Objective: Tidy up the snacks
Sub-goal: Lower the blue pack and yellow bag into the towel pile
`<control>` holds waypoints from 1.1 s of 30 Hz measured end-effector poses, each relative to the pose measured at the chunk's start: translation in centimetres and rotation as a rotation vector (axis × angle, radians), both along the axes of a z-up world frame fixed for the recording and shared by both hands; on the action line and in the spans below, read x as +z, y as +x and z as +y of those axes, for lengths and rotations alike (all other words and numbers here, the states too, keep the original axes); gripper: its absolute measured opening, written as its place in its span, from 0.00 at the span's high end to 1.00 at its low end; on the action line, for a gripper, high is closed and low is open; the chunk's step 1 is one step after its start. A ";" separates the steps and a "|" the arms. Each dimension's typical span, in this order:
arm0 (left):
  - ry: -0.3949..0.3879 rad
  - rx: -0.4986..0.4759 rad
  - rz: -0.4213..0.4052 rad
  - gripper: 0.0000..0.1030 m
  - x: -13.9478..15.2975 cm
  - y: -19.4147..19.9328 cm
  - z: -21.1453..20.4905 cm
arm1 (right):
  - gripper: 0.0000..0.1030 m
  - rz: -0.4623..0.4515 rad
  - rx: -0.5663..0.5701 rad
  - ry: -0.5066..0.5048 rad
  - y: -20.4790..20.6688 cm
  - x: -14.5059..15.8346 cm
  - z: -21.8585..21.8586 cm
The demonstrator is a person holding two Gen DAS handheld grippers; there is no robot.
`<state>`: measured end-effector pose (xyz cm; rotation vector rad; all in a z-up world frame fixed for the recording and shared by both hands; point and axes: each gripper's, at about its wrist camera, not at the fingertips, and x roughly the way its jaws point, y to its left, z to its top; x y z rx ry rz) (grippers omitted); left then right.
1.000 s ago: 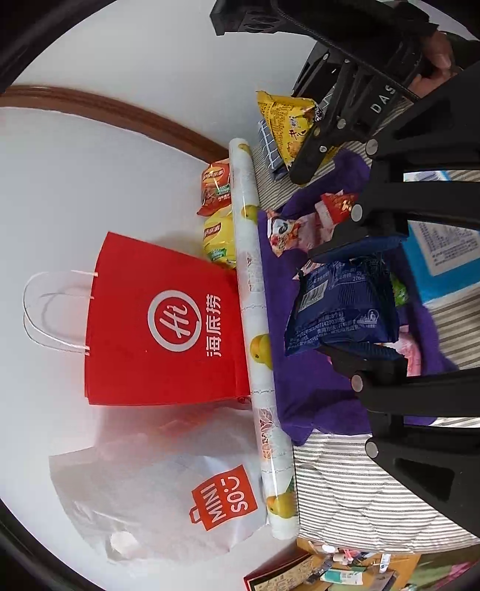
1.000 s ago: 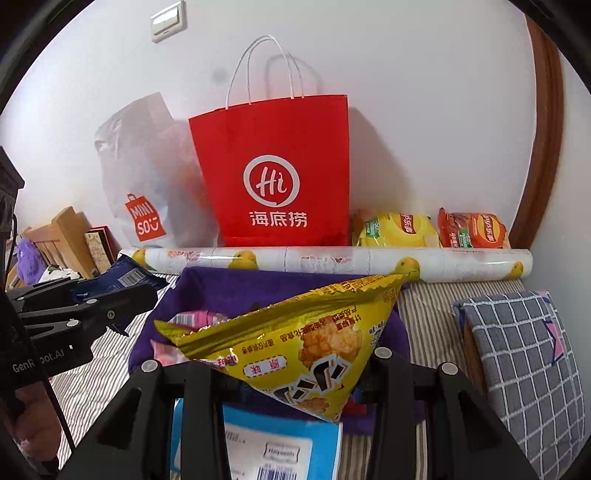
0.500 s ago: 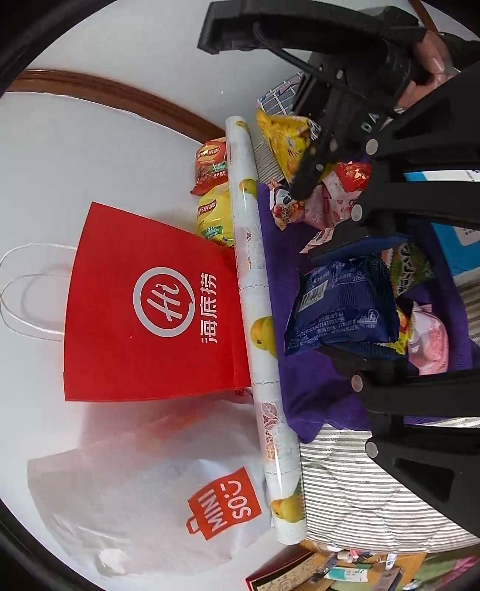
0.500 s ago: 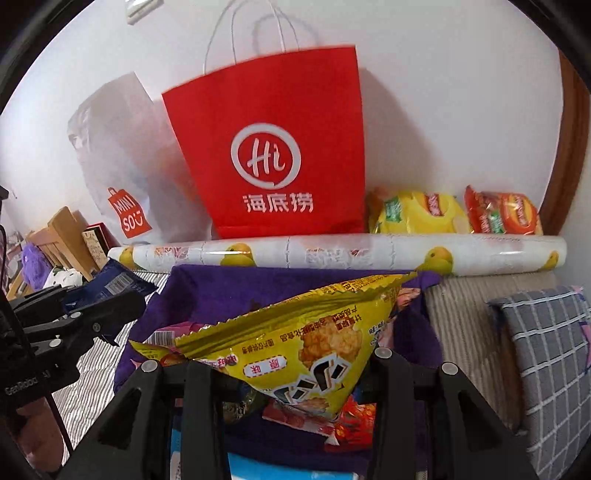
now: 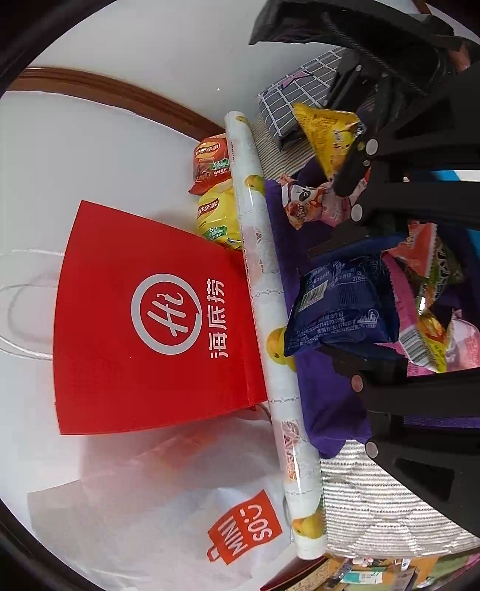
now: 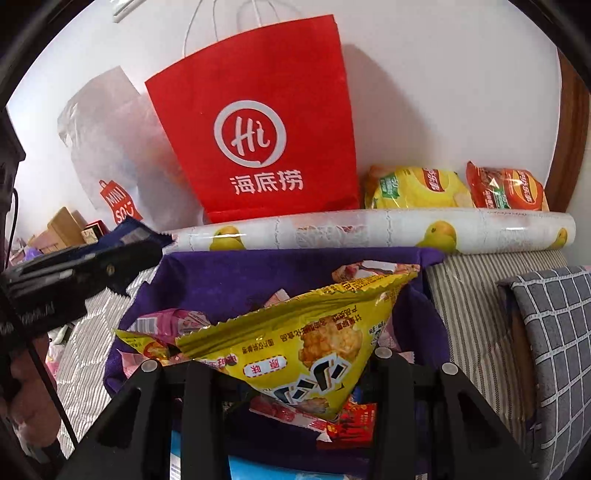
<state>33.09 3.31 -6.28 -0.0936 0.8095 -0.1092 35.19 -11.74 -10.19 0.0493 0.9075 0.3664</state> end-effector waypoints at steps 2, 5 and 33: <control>-0.021 -0.001 0.001 0.63 -0.5 0.3 0.2 | 0.63 0.003 -0.002 0.003 0.0 -0.3 -0.2; 0.000 -0.012 0.027 0.63 -1.2 0.8 0.0 | 0.62 0.012 -0.016 0.003 0.1 -0.6 -0.5; 0.029 -0.007 0.088 0.63 -3.0 1.8 -0.2 | 0.50 0.104 0.011 -0.036 0.6 -2.6 0.1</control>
